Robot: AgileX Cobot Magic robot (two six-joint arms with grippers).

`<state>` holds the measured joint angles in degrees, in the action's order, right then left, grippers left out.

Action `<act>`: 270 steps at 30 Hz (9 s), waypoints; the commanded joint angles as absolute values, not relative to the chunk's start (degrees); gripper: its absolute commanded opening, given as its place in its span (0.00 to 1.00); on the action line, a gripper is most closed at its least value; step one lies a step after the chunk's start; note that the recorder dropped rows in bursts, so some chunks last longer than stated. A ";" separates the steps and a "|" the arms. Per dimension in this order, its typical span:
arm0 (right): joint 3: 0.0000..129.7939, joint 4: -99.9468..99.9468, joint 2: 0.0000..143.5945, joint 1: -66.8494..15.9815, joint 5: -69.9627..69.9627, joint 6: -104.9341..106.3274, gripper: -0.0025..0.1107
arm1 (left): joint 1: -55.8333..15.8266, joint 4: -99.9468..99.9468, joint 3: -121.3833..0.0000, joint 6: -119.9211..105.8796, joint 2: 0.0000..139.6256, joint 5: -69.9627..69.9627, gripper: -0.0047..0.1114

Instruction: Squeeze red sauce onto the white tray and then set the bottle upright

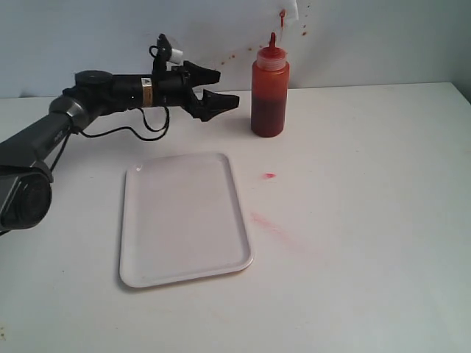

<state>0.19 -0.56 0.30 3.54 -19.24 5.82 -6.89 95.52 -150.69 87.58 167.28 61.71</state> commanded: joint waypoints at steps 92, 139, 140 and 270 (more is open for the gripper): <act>106.79 51.23 144.43 -12.20 41.73 -48.45 0.03 | -1.24 99.95 -150.86 91.18 165.39 66.72 0.94; 106.79 58.52 144.20 -10.69 69.48 -56.14 0.03 | -10.87 99.95 -150.76 88.15 166.69 58.43 0.94; 106.79 58.52 144.20 -10.69 69.13 -56.14 0.03 | -10.87 99.95 -150.76 88.25 166.69 58.43 0.94; 106.79 89.79 137.80 1.29 69.96 -83.14 0.02 | -13.12 41.73 -122.45 25.10 146.72 21.13 0.04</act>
<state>106.40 90.36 138.38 1.11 69.46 -83.58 -12.15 56.03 -126.14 43.67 150.13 25.19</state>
